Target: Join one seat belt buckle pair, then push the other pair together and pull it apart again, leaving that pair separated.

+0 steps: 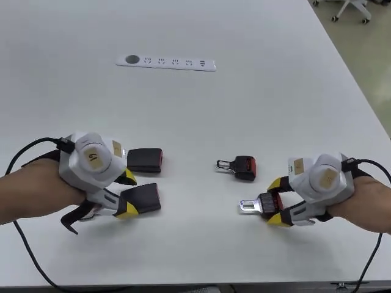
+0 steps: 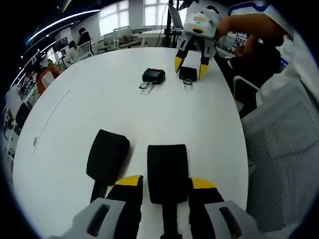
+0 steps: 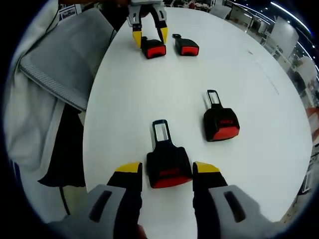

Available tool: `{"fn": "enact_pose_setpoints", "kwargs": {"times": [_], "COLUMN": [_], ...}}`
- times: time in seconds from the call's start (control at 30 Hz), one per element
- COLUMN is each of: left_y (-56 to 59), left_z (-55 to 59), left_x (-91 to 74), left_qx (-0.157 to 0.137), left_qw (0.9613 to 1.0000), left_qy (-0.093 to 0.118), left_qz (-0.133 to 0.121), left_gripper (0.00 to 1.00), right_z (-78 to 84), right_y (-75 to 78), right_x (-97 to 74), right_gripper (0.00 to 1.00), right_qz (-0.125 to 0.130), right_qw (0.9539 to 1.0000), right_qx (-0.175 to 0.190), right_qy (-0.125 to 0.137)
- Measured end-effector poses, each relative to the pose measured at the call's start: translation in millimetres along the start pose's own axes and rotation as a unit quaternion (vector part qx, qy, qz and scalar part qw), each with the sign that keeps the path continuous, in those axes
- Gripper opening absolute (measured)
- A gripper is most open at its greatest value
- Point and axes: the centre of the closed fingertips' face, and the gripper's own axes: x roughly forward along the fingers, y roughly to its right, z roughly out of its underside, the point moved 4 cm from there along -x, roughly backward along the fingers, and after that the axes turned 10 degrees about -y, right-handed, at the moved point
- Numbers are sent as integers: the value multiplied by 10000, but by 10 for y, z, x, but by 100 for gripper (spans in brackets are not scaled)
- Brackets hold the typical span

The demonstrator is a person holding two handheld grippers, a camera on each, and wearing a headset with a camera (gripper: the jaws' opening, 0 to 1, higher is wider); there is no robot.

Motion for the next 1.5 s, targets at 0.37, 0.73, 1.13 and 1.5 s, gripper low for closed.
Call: {"fn": "enact_pose_setpoints", "kwargs": {"times": [0.37, 0.73, 1.13, 1.5], "left_y": [95, 75, 59, 73], "left_z": [-59, -29, -30, -37], "left_x": [46, 76, 86, 91], "left_qx": [807, 1012, 1170, 1170], "left_qw": [9960, 9933, 9910, 9909], "left_qy": [-371, -511, -584, -605], "left_qz": [106, 245, 284, 269], "left_gripper": [35, 35, 34, 34], "right_z": [35, 31, 28, 3], "right_y": [-15, -25, 2, -33], "right_x": [14, 6, 30, 43], "right_gripper": [34, 34, 33, 33], "right_qz": [-55, -151, -236, -225], "right_qw": [9997, 9998, 9994, 9993], "right_qx": [-179, 20, -233, -251], "right_qy": [-169, -126, -82, -167]}}
